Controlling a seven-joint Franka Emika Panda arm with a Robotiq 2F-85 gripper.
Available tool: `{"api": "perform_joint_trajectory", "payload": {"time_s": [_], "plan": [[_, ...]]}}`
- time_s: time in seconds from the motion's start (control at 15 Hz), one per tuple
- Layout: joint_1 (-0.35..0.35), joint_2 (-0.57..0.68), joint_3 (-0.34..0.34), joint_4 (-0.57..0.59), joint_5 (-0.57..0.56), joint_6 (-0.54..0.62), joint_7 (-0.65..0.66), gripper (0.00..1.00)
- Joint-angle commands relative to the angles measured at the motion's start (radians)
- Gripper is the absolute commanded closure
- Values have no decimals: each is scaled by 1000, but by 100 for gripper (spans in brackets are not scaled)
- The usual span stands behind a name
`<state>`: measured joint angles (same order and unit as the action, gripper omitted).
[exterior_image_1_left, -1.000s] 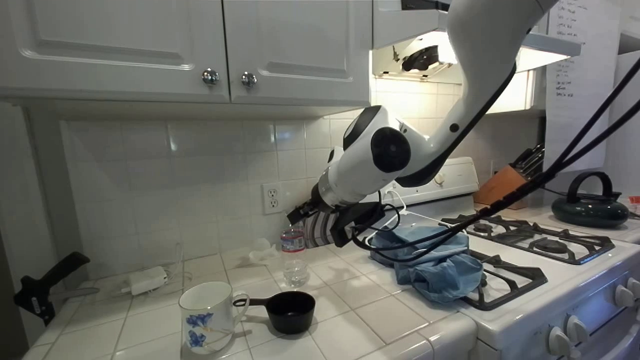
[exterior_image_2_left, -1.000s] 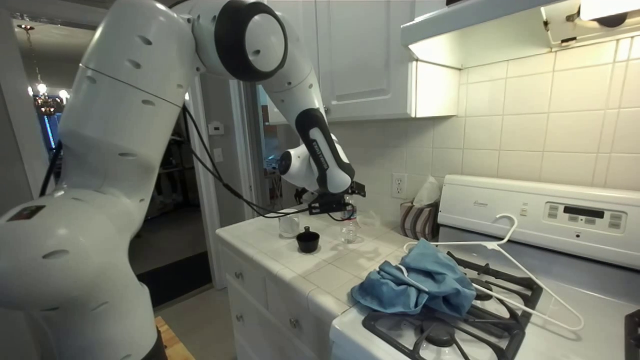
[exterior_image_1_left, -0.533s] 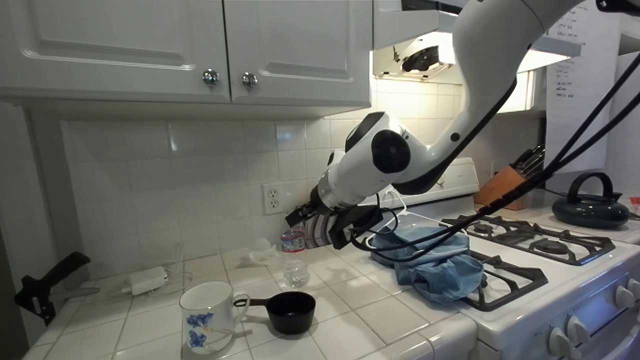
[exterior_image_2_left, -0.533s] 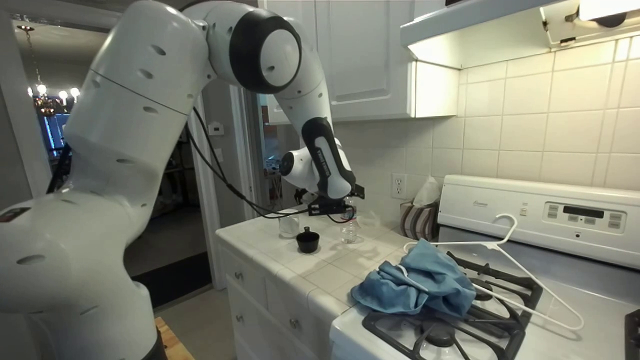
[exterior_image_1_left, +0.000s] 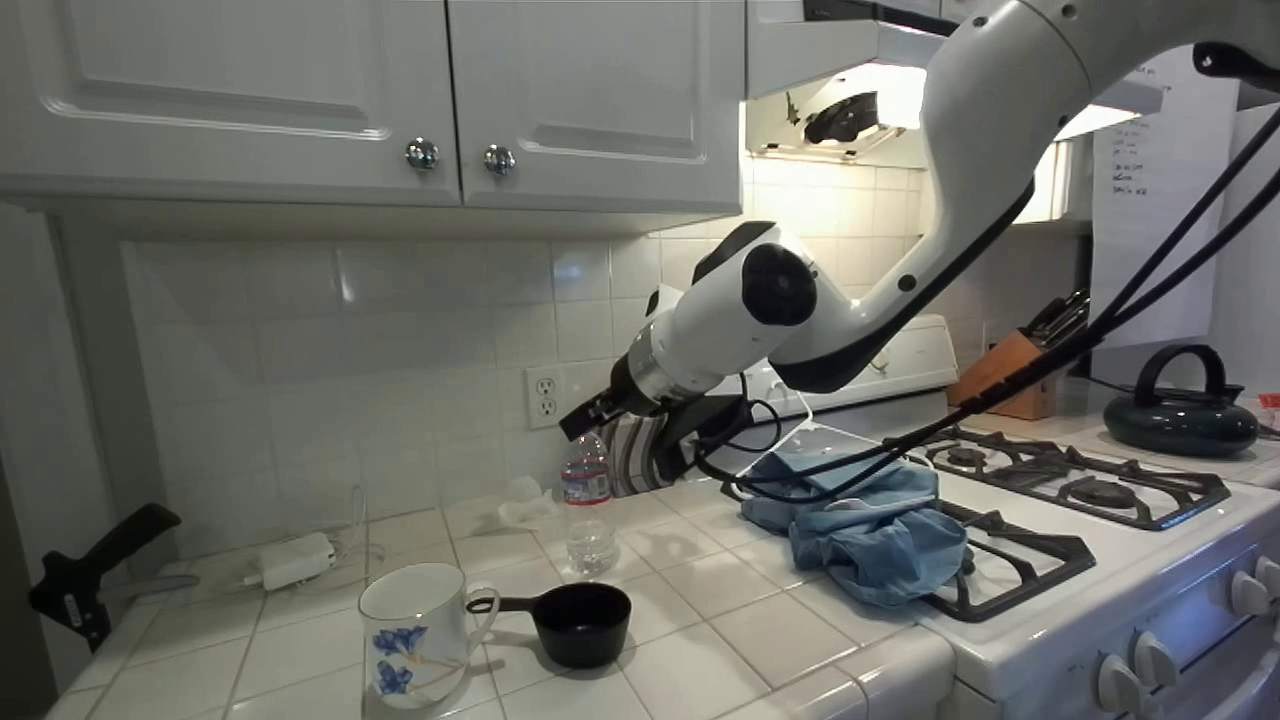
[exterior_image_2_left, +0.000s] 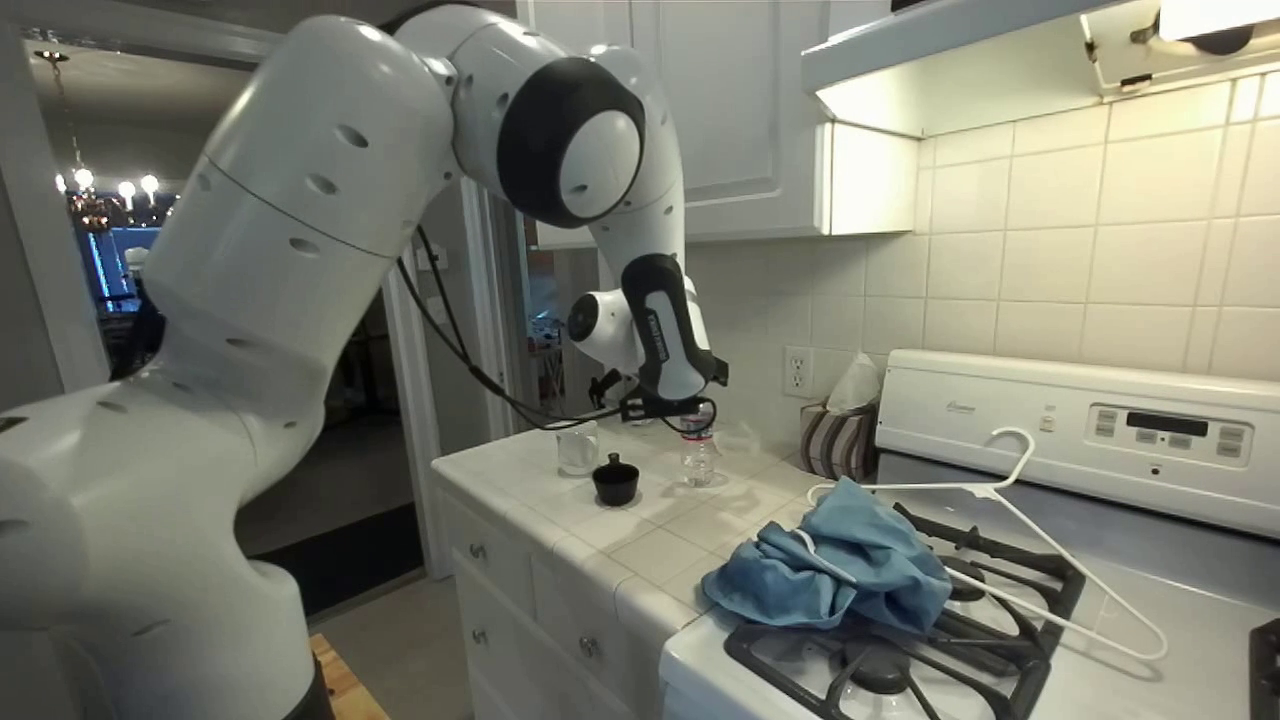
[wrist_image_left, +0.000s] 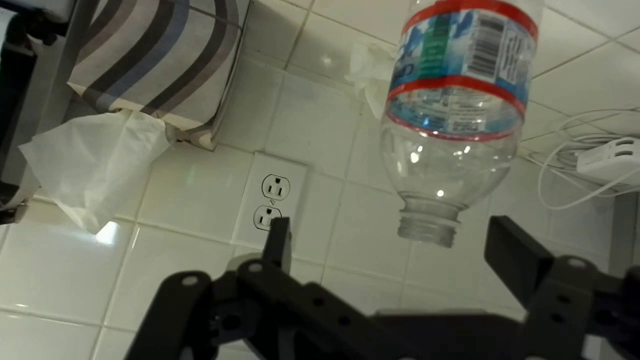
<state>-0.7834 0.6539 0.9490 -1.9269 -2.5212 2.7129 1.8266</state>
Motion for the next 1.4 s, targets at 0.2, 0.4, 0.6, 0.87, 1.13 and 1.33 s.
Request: {"api": "perform_joint_trajectory", "payload": {"time_s": [0.2,0.4,0.6,0.87,1.13,1.33], "plan": [[-123,176,123,39,0,22,-193,0],[-161,250,182,50,0,28,-332,0],[-191,332,222,61,0,53,-464,0],[-234,433,249,58,1,69,-592,0],[-269,523,272,61,1,75,-720,0],[-282,579,284,59,1,85,-813,0]]}}
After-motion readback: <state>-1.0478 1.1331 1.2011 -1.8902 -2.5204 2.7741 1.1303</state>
